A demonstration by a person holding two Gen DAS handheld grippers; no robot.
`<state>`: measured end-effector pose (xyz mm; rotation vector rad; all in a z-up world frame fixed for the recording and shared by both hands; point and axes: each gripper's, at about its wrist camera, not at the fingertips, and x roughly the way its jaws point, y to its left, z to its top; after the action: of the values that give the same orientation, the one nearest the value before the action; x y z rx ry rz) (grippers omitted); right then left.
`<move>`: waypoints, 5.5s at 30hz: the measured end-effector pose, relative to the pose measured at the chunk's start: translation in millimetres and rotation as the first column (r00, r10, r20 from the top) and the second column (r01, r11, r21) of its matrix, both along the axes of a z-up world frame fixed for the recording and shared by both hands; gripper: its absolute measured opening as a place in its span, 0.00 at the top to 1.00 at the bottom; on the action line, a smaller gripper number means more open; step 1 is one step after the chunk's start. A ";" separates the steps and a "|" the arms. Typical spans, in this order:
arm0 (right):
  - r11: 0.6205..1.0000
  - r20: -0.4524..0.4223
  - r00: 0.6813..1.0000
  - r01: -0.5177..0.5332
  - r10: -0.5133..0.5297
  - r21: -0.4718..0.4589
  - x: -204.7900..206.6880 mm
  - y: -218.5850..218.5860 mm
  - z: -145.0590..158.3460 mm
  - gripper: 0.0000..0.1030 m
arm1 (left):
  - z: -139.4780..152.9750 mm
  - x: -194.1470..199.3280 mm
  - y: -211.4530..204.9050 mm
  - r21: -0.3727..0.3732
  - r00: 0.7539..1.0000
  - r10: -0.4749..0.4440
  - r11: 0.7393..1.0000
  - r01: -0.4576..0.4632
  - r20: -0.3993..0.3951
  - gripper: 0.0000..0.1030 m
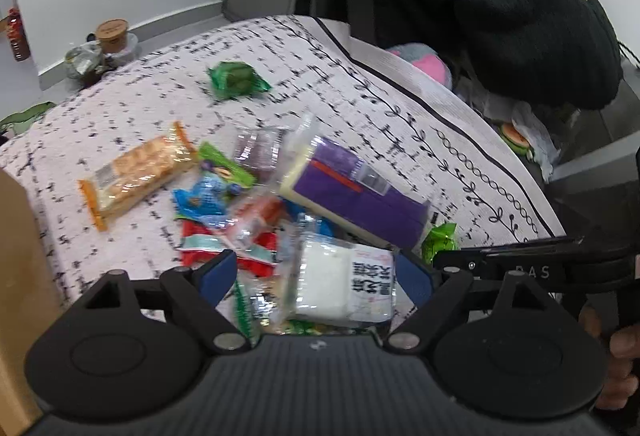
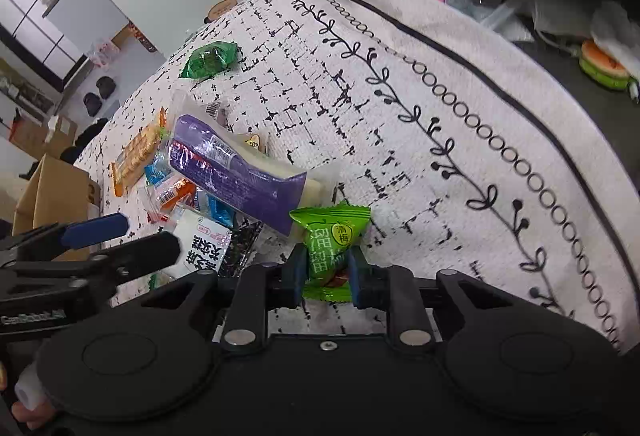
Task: Organize snacks
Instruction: 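Grasp the white bread pack with the left tool while the right tool grasps the green candy, then carry both snacks over the box and open both tools to drop them, then move both tools back over the snack pile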
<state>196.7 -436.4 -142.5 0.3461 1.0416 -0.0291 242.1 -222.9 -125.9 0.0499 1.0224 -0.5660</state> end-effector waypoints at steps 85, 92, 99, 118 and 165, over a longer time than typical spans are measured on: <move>0.929 0.311 0.880 -0.369 0.359 -0.030 -2.4 239.0 95.4 0.75 | 76.2 -63.5 251.4 -0.076 0.857 0.449 0.892 -0.445 0.252 0.49; 0.916 0.299 0.872 -0.402 0.386 -0.010 2.9 262.0 88.9 0.75 | 68.3 -63.7 268.0 -0.071 0.855 0.474 0.880 -0.470 0.210 0.47; 0.920 0.291 0.879 -0.393 0.377 -0.005 9.2 273.3 78.2 0.74 | 67.0 -64.3 274.0 -0.112 0.848 0.492 0.870 -0.479 0.196 0.38; 0.967 0.311 0.915 -0.250 0.255 -0.059 0.4 229.4 87.5 0.09 | 74.4 -73.0 266.0 -0.092 0.819 0.543 0.840 -0.535 0.187 0.20; 0.977 0.263 0.956 -0.074 0.127 -0.201 -17.7 85.8 78.7 0.00 | 63.5 -50.1 115.4 -0.155 0.943 0.294 0.950 -0.271 0.155 0.00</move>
<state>178.9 -350.6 -63.8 0.1181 0.7718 0.0118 192.0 -107.5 -62.4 -0.1599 0.7994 -0.3573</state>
